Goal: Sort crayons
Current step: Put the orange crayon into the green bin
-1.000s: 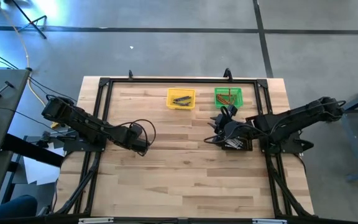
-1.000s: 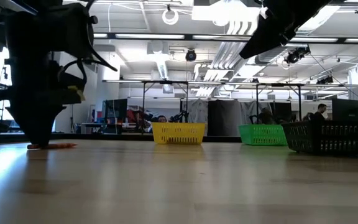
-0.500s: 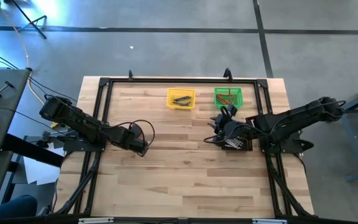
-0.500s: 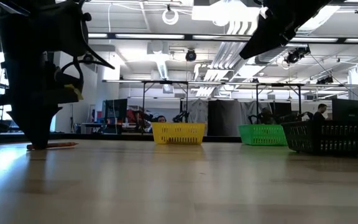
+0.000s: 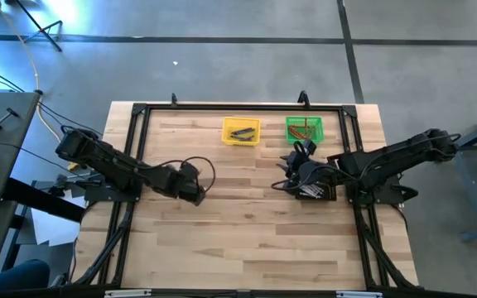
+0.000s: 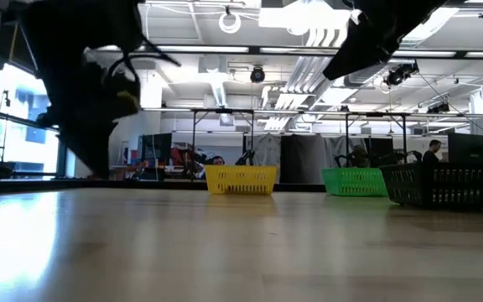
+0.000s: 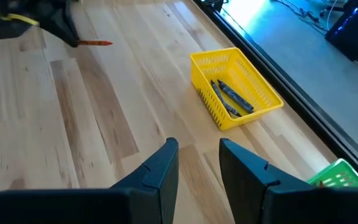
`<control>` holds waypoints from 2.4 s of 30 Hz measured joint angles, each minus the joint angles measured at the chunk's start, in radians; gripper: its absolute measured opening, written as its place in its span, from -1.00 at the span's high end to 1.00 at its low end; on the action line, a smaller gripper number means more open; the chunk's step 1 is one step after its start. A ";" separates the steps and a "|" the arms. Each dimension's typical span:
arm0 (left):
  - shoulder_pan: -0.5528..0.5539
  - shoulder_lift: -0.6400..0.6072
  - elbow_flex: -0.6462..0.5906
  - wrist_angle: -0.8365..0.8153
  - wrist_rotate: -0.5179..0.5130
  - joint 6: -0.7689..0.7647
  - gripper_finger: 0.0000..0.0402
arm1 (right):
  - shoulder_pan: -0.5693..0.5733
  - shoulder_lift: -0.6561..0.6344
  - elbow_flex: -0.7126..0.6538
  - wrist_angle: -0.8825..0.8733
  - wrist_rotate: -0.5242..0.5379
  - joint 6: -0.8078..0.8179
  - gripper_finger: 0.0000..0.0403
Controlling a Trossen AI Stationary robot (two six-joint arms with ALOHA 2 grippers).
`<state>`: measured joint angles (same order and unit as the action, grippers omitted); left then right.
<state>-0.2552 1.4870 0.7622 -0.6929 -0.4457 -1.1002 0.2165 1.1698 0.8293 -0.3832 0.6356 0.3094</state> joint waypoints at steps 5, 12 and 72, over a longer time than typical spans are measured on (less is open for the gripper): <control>0.000 -0.001 0.094 0.088 -0.134 0.173 1.00 | 0.000 0.008 0.000 -0.009 0.002 0.054 0.46; -0.001 -0.001 0.131 0.491 -0.217 0.632 1.00 | 0.012 0.048 -0.065 0.161 0.025 0.118 0.46; -0.054 0.223 0.133 1.468 -0.190 0.973 1.00 | 0.056 0.095 -0.289 1.167 -0.271 -0.145 0.46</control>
<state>-0.3088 1.7100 0.8952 0.7754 -0.6361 -0.1272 0.2722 1.2652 0.5407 0.7841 0.3645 0.1649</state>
